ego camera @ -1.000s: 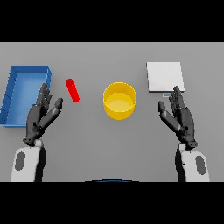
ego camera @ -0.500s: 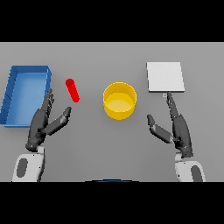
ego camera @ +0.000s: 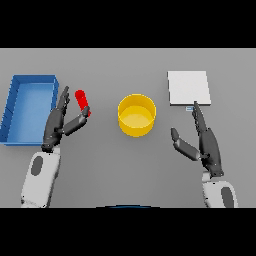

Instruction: Pick up the red beaker and tilt it to pour out 1 green nut into yellow bowl. Pick up the yellow bowl and place it on the metallic measuring scale.

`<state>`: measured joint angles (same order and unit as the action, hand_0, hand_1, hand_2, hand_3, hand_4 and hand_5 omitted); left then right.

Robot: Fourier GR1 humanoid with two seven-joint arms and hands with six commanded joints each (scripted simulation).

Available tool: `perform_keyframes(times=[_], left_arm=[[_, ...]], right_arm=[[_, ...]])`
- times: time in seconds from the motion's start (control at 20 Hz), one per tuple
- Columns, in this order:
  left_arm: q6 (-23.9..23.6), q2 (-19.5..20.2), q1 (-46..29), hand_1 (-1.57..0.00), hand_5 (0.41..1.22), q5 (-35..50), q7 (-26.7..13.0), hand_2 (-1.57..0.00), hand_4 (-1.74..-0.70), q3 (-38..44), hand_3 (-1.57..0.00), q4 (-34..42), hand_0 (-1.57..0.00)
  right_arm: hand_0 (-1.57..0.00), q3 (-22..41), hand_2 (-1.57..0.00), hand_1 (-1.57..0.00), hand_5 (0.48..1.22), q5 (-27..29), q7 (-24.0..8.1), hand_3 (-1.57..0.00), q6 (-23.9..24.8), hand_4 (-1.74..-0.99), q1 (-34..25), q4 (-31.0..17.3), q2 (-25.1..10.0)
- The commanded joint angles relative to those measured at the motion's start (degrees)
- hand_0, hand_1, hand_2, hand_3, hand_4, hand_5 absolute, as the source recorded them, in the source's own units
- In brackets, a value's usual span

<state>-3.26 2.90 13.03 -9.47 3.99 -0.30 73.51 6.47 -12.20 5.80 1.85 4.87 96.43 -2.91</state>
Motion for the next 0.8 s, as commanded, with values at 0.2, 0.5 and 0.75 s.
perform_keyframes(times=[0.2, 0.5, 0.75], left_arm=[[-0.4, 0.0, 6.5, 0.0, 0.631, 0.4, 4.2, 0.0, -1.18, 2.2, 0.0, -9.5, 0.0], [-3.3, -0.6, 13.5, 0.0, 0.661, -2.2, 8.9, 0.0, -1.25, 3.0, 0.0, -20.0, 0.0], [-4.7, -0.7, 18.4, 0.0, 0.684, -2.8, 11.6, 0.0, -1.26, 4.3, 0.0, -26.7, 0.0]], right_arm=[[0.0, 0.2, 0.0, 0.0, 0.67, -0.3, 0.1, 0.0, 0.5, -1.245, -0.2, -0.3, 0.6], [0.0, 0.7, 0.0, 0.0, 0.686, -0.3, 0.1, 0.0, 0.0, -1.257, 1.2, 1.1, 0.6], [0.0, 0.4, 0.0, 0.0, 0.69, 0.0, 1.1, 0.0, 0.1, -1.261, 1.9, 1.5, 0.5]])
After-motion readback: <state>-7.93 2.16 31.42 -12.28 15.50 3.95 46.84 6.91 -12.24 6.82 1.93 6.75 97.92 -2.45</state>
